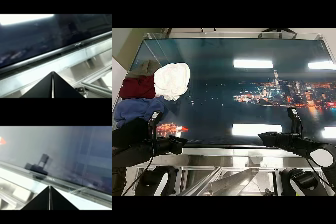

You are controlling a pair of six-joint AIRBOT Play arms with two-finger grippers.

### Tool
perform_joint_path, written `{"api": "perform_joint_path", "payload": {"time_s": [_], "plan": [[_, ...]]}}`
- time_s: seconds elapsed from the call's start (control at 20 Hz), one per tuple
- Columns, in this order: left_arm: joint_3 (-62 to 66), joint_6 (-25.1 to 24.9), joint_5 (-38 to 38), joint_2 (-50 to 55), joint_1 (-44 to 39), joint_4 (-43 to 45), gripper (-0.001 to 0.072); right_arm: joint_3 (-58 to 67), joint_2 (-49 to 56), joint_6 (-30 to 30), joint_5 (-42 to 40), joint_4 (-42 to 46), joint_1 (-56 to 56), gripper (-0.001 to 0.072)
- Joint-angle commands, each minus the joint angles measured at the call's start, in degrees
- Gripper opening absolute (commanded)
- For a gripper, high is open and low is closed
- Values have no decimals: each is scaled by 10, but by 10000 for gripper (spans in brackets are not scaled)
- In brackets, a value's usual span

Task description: Fold the shirts.

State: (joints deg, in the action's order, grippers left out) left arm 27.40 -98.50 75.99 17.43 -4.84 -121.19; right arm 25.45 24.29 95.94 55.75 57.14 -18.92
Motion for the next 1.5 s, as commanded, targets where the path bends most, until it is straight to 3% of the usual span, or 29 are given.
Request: {"api": "perform_joint_path", "payload": {"time_s": [0.0, 0.6, 0.8, 0.9, 0.95, 1.0, 1.05, 1.1, 1.25, 1.35, 1.45], "plan": [[0, 0, 0, 0, 0, 0, 16, 0, 0, 0, 0, 0, 0, 26], [0, 0, -3, 0, 0, 0, 16, 0, 0, 0, 0, 0, 0, 26], [0, 0, -35, 0, 0, -1, 16, 0, 2, 0, -25, 0, 0, 26], [1, 0, -88, 0, 3, 7, 20, 0, 2, 0, -26, 0, 0, 27], [9, 0, -119, 7, 10, 32, 304, 0, 2, 0, -31, 0, 0, 35], [27, 3, -146, 24, 24, 68, 678, 0, 2, 0, -39, 0, 0, 54], [55, 6, -170, 56, 47, 113, 692, 0, 3, 0, -50, 0, 0, 212], [88, 6, -181, 95, 77, 148, 686, 0, 8, 0, -62, 2, 0, 311], [222, -1, -175, 288, 219, 154, 687, 0, 35, 0, -85, 9, 1, 307], [322, -11, -136, 440, 297, 86, 687, 0, 67, 0, -90, 19, 4, 310], [421, -59, -75, 584, 341, 3, 687, 0, 103, 0, -95, 22, 5, 419]]}}
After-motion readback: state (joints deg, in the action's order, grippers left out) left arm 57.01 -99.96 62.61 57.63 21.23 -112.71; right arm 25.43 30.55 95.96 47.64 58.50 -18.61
